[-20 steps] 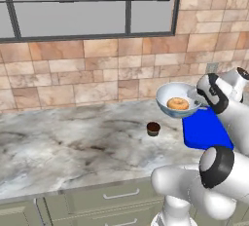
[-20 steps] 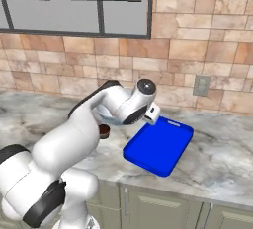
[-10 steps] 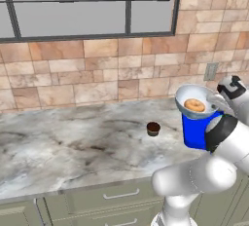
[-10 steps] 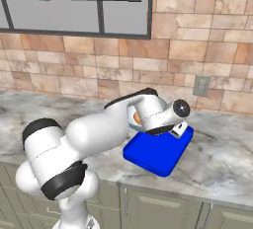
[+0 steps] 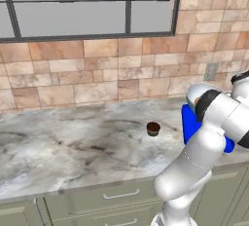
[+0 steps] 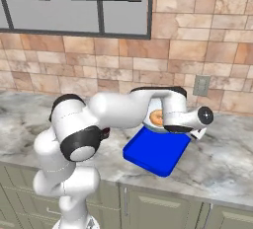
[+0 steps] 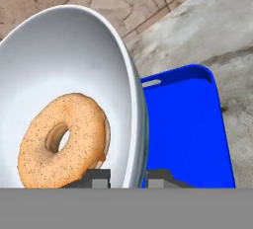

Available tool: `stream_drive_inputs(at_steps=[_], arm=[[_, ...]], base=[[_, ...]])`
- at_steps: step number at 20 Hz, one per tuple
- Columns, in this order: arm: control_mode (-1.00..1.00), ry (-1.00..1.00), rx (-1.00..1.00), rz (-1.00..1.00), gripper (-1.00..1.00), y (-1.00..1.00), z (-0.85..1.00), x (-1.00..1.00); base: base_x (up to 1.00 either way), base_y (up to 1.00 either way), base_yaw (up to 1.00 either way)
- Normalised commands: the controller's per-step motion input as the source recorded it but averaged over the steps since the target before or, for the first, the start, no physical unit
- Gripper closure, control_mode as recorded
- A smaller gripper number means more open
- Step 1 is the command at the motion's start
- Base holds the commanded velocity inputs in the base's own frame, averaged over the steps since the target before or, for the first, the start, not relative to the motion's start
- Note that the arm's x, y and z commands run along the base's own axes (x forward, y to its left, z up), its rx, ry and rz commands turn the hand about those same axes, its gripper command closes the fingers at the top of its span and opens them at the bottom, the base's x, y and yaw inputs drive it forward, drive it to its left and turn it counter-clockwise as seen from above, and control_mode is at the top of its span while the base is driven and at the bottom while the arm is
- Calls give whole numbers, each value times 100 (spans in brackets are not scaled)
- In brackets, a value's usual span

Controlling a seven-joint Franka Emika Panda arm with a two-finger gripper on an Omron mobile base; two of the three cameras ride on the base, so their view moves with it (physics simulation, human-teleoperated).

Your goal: Place the bowl with donut and the cupcake onto the tray.

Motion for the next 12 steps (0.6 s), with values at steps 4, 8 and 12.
stream_drive_inputs(at_steps=[4, 8, 12], arm=[[-100, 0, 0, 0, 100, -15, -25, 0], [-100, 0, 0, 0, 100, -24, -41, 2], [-100, 0, 0, 0, 100, -6, -32, 11]], base=[[0, 0, 0], [0, 0, 0], [0, 0, 0]])
